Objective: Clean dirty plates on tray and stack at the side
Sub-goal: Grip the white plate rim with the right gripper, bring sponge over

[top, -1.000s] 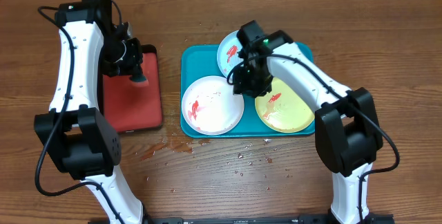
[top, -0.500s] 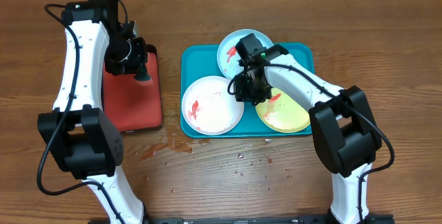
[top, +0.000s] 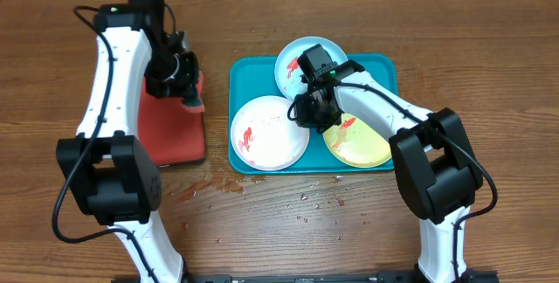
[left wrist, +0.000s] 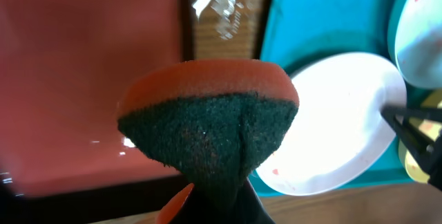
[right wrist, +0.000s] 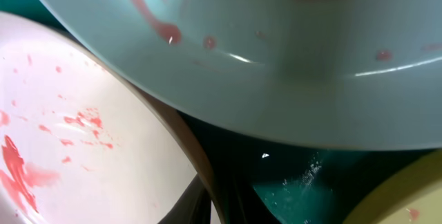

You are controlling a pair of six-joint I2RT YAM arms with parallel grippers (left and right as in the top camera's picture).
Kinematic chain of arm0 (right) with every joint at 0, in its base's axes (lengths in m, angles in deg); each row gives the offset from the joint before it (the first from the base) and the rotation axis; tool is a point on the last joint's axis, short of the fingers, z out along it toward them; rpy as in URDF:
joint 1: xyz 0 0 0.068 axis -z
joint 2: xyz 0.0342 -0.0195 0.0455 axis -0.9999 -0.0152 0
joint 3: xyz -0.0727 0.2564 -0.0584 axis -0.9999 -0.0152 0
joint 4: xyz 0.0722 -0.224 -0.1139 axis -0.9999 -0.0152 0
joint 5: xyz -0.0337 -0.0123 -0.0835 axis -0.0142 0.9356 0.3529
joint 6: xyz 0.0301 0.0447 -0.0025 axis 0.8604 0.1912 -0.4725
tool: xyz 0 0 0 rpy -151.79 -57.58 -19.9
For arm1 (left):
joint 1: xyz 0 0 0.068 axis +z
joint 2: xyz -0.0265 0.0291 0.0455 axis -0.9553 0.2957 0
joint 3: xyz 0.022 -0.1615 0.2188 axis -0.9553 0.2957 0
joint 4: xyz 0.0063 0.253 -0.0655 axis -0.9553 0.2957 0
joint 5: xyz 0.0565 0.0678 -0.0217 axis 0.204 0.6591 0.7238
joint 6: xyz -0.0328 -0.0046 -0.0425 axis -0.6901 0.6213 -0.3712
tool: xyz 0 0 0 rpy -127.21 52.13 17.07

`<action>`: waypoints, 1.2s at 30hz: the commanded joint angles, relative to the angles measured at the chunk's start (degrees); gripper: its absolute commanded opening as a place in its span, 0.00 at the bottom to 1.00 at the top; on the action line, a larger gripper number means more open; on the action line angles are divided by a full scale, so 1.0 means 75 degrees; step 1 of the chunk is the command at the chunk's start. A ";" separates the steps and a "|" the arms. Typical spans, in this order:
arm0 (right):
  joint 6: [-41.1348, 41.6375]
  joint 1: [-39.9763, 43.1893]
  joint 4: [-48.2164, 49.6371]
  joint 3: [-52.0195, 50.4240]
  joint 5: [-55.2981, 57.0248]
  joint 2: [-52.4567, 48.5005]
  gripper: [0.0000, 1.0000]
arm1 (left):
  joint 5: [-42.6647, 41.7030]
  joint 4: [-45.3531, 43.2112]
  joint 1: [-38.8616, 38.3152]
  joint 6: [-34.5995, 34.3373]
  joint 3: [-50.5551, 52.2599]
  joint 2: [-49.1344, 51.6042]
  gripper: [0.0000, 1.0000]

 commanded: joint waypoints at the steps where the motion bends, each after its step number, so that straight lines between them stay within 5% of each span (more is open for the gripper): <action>1: 0.0108 0.0009 0.0140 -0.0055 0.0117 -0.0006 0.11 | -0.0522 -0.0111 -0.0326 0.0125 0.0338 -0.0044 0.04; 22: 0.0927 0.0134 0.0201 -0.0055 0.0195 -0.0006 0.07 | -0.0621 -0.3768 -0.2643 -0.2034 0.3354 -0.0044 0.04; 28: 0.0927 0.0131 0.0119 -0.0055 0.0192 -0.0006 0.07 | -0.0504 -0.4905 -0.3028 -0.2057 0.3937 -0.0044 0.04; 36: 0.0895 0.0131 0.0017 -0.0055 0.0198 -0.0006 0.07 | 0.1725 -0.4677 -0.3013 -0.2057 0.4074 -0.0044 0.04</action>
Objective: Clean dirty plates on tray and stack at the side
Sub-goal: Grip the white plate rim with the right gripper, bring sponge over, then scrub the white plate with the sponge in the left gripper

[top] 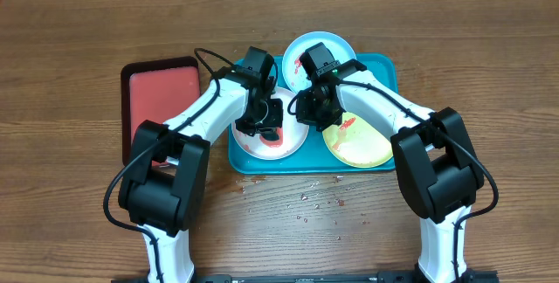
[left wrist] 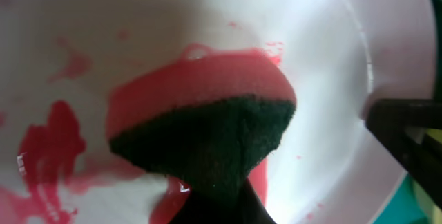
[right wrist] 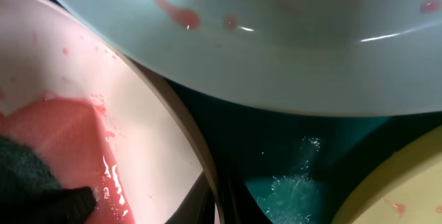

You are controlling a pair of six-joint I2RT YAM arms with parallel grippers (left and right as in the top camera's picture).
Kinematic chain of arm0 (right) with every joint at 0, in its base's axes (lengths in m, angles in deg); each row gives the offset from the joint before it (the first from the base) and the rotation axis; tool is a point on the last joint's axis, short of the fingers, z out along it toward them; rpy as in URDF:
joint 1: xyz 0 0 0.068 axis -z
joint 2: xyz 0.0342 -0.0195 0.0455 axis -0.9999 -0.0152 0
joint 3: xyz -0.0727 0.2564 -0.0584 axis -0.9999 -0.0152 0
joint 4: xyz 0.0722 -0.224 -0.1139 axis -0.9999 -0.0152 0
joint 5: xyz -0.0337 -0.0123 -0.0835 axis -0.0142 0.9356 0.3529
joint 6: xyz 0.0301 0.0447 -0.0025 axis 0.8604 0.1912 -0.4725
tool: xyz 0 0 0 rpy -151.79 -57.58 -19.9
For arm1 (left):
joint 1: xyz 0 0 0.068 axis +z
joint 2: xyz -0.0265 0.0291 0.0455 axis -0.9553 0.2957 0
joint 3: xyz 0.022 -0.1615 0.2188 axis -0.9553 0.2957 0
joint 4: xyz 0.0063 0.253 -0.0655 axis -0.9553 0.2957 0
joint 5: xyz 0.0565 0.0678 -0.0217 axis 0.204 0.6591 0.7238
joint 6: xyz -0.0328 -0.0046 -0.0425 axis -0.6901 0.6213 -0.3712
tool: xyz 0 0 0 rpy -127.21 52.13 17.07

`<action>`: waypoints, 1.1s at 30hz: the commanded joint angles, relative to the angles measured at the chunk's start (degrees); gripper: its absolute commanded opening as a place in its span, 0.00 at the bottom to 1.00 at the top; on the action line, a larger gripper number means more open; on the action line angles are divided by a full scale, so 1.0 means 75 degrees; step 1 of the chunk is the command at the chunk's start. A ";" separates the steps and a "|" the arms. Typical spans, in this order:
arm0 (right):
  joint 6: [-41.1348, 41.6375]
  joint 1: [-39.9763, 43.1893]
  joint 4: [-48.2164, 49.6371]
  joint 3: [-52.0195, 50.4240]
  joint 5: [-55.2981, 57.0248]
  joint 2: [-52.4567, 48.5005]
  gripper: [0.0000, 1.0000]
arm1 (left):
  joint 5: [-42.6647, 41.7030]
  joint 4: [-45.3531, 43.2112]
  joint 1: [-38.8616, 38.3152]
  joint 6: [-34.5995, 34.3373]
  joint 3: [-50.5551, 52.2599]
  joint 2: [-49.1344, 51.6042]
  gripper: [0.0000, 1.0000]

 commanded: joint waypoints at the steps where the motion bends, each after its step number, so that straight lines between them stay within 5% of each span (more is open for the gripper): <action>1: 0.0058 0.0041 -0.0064 -0.0052 0.0087 -0.0006 0.07 | 0.1897 0.0216 0.0052 -0.0140 0.0230 0.0020 0.04; 6: 0.0029 0.0041 -0.0166 -0.0052 0.0125 -0.0006 0.04 | 0.3343 0.0801 0.0271 -0.0137 0.0038 0.0017 0.04; 12: 0.0029 0.0041 -0.0172 -0.0052 0.0201 -0.0006 0.04 | 0.3585 0.1239 0.0455 -0.0137 -0.0685 0.0017 0.04; 23: 0.0032 0.0041 -0.0172 -0.0052 0.0201 -0.0006 0.04 | 0.0213 0.0927 0.0423 -0.0137 -0.1594 0.0020 0.04; 33: 0.0035 0.0041 -0.0085 -0.0052 0.0198 -0.0006 0.05 | 0.0108 0.0140 0.0166 -0.0233 -0.0469 0.0026 0.04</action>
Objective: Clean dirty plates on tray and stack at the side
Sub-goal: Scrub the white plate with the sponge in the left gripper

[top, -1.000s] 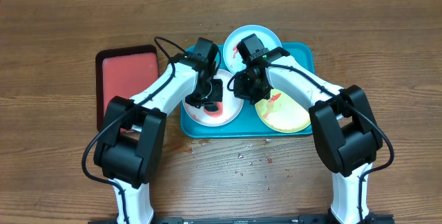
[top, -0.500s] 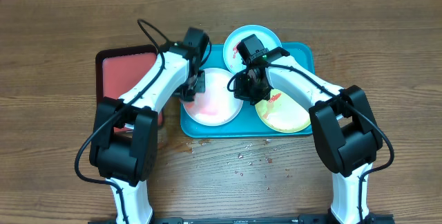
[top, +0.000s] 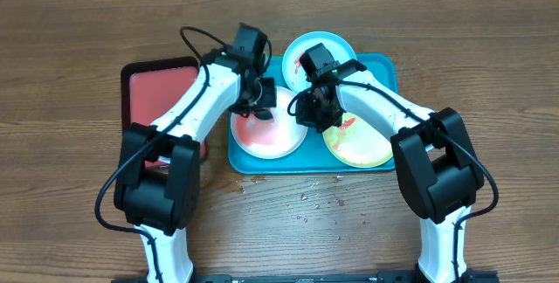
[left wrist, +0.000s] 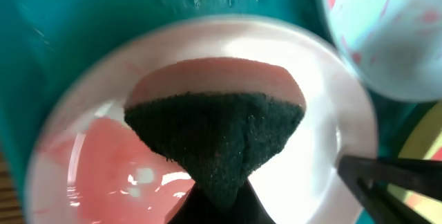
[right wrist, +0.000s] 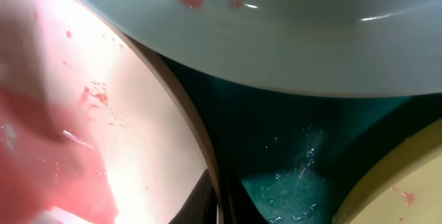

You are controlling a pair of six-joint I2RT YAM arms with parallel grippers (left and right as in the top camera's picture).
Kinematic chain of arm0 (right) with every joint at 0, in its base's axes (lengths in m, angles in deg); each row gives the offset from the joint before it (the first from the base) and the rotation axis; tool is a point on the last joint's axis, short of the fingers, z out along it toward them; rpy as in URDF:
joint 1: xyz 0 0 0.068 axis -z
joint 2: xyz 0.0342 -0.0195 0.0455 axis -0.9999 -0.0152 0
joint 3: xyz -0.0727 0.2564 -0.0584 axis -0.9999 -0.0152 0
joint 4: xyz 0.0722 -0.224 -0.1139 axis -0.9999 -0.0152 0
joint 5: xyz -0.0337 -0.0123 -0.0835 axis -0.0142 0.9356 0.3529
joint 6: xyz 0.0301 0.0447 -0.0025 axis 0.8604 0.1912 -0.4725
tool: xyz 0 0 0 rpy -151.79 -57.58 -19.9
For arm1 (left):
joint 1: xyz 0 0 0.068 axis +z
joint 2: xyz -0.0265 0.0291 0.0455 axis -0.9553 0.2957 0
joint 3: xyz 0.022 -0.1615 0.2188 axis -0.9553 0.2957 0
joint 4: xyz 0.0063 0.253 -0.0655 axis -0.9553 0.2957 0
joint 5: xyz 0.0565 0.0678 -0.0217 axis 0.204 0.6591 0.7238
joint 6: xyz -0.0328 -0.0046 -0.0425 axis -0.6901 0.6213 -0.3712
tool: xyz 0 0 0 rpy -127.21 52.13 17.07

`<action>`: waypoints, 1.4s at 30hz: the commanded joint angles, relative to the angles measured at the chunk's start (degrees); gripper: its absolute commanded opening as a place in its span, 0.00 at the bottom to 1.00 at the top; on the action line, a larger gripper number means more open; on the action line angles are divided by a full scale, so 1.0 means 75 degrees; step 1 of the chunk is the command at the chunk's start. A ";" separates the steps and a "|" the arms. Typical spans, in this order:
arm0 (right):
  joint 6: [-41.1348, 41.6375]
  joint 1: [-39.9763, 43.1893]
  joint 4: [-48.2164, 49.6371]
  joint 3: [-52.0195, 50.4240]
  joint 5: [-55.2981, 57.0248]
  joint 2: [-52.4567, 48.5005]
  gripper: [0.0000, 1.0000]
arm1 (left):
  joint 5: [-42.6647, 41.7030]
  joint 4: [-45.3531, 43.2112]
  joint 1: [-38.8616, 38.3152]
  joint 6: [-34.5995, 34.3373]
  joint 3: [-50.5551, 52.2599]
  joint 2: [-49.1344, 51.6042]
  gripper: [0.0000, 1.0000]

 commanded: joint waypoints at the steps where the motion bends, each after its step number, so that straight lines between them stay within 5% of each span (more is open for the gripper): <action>1: 0.0064 0.0050 0.0052 -0.0052 0.0312 -0.0006 0.05 | -0.0256 -0.0303 -0.0079 -0.0254 0.0600 0.0085 0.04; 8: 0.0061 0.0050 0.0015 -0.0052 0.0312 -0.0006 0.04 | 0.0402 -0.1160 -0.0067 -0.0417 0.1553 0.0085 0.04; 20: -0.0265 0.0035 -0.0187 0.0093 0.0353 0.0006 0.04 | 0.2008 0.0979 0.0181 -0.0414 -0.0350 -0.0210 0.04; 31: -0.1011 0.0029 -0.0554 0.0554 0.0428 0.0318 0.04 | 0.0050 0.1585 0.0303 -0.0414 -0.1935 -0.0539 0.04; 42: -0.2095 -0.0653 -0.1212 0.1600 0.3826 0.1384 0.04 | 0.0583 0.2209 0.1737 -0.0793 -0.1990 -0.1102 0.04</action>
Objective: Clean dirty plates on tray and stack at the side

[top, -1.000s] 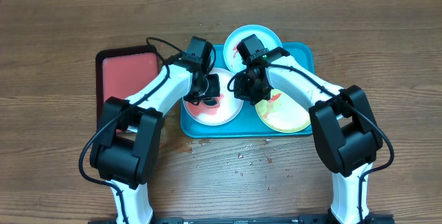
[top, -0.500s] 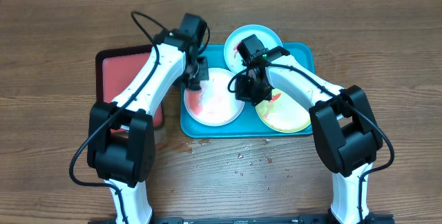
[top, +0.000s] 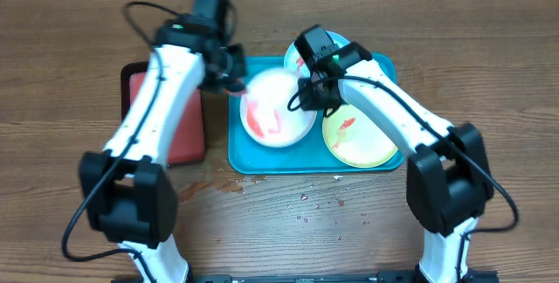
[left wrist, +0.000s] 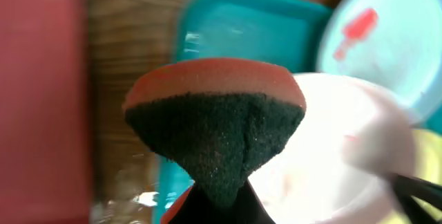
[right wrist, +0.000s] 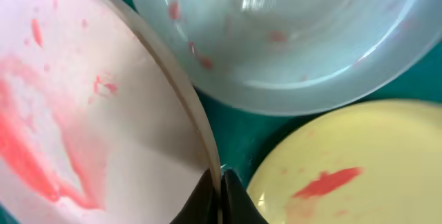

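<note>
The white plate (top: 275, 108), smeared with red, is lifted and tilted over the teal tray (top: 240, 156); my right gripper (right wrist: 219, 182) is shut on its right rim. A pale blue plate (right wrist: 290, 37) with red spots lies at the tray's back, and a yellow plate (top: 358, 139) with a red streak at its right. My left gripper (top: 229, 72) is shut on an orange-and-dark-green sponge (left wrist: 215, 131), held over the tray's left edge, beside the white plate.
A red mat (top: 179, 117) lies on the wooden table (top: 489, 100) left of the tray. Wet drops and red smears (top: 218, 187) mark the wood in front of the tray.
My left gripper with the sponge has moved off the white plate to the tray's back-left edge. My right gripper has raised and tilted the white plate, which sits further back now.
First the left gripper held the sponge over the red mat while the right gripper gripped the white plate's rim. Then the sponge pressed on the plate, smearing the red. Then it was at the plate's back part. Now the sponge is off the plate, which is lifted.
</note>
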You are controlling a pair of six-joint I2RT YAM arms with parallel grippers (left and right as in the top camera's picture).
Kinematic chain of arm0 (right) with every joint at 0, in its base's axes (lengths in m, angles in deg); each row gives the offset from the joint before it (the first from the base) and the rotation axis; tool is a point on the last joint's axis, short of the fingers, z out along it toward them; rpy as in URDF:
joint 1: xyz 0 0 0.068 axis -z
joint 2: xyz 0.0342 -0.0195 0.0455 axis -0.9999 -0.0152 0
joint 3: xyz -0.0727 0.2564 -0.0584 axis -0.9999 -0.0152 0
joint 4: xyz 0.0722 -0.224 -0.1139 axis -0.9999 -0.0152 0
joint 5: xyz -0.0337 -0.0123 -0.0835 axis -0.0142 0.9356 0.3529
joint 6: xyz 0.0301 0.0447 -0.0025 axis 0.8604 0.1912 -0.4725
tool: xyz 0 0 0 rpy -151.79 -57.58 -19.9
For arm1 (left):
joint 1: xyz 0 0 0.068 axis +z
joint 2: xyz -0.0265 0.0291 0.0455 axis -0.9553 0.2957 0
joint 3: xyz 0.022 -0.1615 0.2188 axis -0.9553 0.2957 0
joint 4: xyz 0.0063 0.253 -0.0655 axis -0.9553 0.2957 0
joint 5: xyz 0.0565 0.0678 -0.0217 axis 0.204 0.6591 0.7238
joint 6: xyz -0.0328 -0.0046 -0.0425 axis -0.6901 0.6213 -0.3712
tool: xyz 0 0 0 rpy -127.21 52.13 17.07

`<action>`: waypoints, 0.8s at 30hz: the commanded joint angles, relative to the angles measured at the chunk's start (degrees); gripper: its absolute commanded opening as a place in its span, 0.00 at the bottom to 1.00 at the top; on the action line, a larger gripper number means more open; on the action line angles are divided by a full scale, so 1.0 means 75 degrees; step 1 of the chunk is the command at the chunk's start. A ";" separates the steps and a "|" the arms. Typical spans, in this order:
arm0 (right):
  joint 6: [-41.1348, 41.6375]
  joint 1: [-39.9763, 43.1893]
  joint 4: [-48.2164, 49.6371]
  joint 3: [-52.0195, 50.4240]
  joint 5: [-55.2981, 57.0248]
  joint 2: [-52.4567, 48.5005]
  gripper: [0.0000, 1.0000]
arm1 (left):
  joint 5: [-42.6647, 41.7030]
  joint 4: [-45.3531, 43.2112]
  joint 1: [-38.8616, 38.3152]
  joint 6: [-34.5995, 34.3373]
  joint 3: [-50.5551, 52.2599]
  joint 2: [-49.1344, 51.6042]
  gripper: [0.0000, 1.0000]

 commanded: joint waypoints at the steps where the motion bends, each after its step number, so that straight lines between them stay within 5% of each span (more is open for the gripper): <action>1: -0.0641 -0.0382 0.0076 0.0323 0.2025 0.0624 0.04 | 0.0213 0.0239 0.0554 -0.0256 -0.0157 -0.0221 0.04; 10: -0.1268 -0.1166 0.0117 0.0332 0.4441 0.0650 0.04 | 0.0466 0.0463 0.1037 0.0000 0.0012 -0.0198 0.04; 19: -0.0877 -0.1239 0.0207 0.0303 0.2521 0.0644 0.04 | 0.0268 0.0498 0.0915 0.0274 0.0020 -0.0198 0.04; 24: -0.0335 -0.0973 -0.0003 0.0297 0.0335 0.0542 0.04 | -0.0766 0.0542 0.0796 0.1396 0.0020 -0.0198 0.04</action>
